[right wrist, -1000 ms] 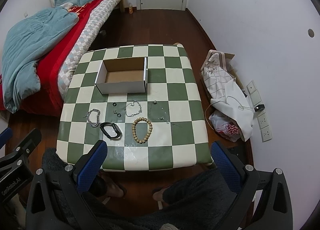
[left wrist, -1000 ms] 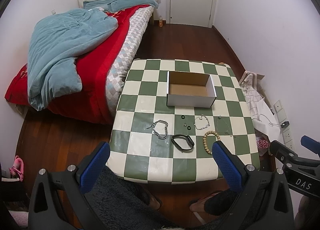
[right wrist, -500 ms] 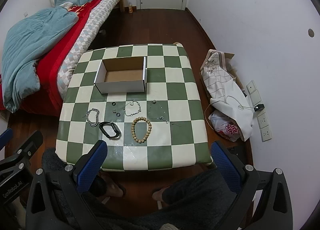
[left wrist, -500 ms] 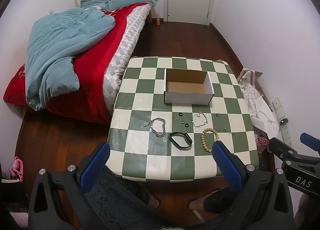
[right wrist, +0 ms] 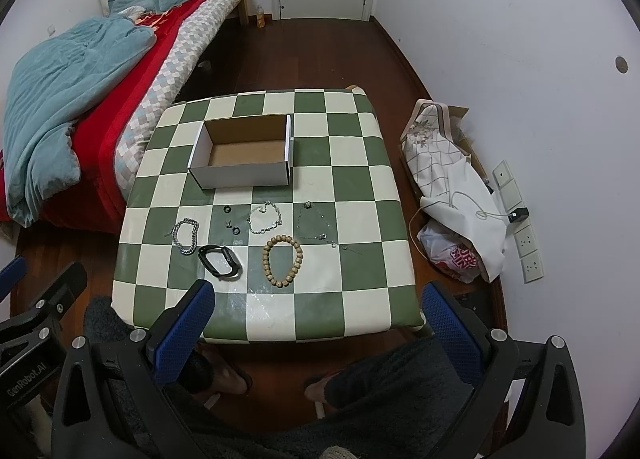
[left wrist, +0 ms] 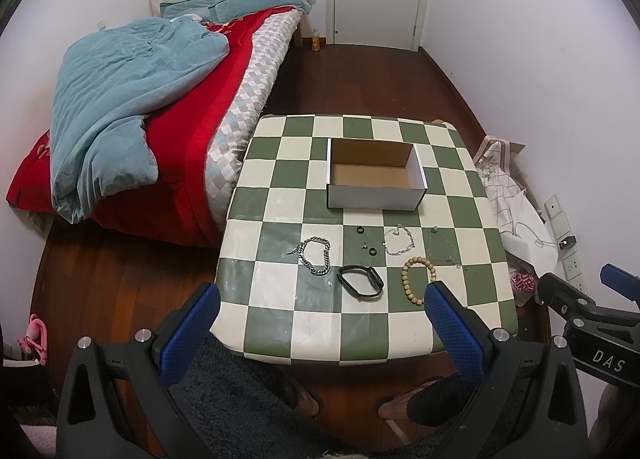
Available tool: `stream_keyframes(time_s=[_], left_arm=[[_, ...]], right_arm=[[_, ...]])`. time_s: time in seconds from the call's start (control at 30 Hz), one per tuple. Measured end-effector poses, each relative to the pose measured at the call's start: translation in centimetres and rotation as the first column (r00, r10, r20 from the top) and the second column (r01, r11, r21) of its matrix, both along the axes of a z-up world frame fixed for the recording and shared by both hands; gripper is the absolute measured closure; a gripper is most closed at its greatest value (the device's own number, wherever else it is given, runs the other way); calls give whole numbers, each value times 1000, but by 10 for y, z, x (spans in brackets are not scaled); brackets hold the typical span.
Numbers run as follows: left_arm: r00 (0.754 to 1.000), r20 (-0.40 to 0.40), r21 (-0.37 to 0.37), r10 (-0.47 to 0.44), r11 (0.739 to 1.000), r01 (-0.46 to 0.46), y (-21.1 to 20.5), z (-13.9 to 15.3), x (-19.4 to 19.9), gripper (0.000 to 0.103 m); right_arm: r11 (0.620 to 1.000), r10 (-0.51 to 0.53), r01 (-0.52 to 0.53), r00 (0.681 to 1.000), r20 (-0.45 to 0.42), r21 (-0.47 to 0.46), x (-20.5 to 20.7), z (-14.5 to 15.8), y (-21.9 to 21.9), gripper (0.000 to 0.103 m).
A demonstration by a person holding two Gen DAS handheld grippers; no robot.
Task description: Organize jewelry
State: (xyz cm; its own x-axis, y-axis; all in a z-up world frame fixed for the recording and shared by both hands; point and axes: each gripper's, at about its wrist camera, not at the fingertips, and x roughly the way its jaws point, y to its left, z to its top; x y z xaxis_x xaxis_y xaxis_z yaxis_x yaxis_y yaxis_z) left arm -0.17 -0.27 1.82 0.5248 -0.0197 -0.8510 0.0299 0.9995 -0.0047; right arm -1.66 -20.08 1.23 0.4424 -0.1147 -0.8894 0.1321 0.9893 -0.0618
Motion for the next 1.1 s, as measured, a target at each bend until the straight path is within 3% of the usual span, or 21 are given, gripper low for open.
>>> stream_keyframes(time_s=[0.13, 0.27, 0.37, 0.43, 0.53, 0.63, 0.7, 0.8, 0.87, 1.0, 1.07, 1.1], left_arm=[[998, 42, 28, 38, 999, -39, 5, -1, 10, 0], [989, 99, 110, 108, 987, -119, 16, -15, 40, 0], [984, 107, 186, 140, 970, -158, 22, -42, 60, 0], [985, 68, 239, 158, 956, -170, 25, -70, 75, 0], [983, -10, 257, 182, 951, -174, 27, -108, 87, 0], [974, -130, 224, 185, 962, -153, 23, -150, 95, 0], [961, -217, 199, 171, 972, -128, 15, -179, 99, 1], [939, -311, 150, 145, 983, -102, 0, -208, 100, 14], [917, -376, 91, 131, 990, -104, -7, -226, 103, 24], [894, -435, 7, 109, 993, -118, -18, -246, 108, 30], [892, -442, -9, 98, 993, -114, -23, -250, 110, 50], [889, -448, -16, 91, 994, -109, -26, -253, 111, 55]], right_arm=[[1000, -16, 16, 1000, 9, 9, 8, -3, -6, 0], [998, -52, 52, 999, 12, 20, 32, -25, -21, 0], [996, -79, 80, 997, -23, 35, 60, -60, -35, 0], [994, -93, 96, 993, -69, 50, 80, -90, -41, 1], [988, -95, 114, 981, -171, 105, 107, -145, -47, 14], [984, -87, 126, 958, -272, 127, 127, -201, -49, 27], [981, -84, 133, 945, -315, 138, 130, -230, -47, 31], [983, -76, 127, 936, -343, 129, 133, -259, -40, 38], [986, -68, 118, 931, -360, 119, 134, -273, -35, 41], [994, -40, 71, 940, -339, 79, 133, -280, -22, 49], [995, -30, 58, 945, -326, 77, 129, -280, -16, 53], [996, -21, 46, 949, -315, 75, 128, -280, -14, 56]])
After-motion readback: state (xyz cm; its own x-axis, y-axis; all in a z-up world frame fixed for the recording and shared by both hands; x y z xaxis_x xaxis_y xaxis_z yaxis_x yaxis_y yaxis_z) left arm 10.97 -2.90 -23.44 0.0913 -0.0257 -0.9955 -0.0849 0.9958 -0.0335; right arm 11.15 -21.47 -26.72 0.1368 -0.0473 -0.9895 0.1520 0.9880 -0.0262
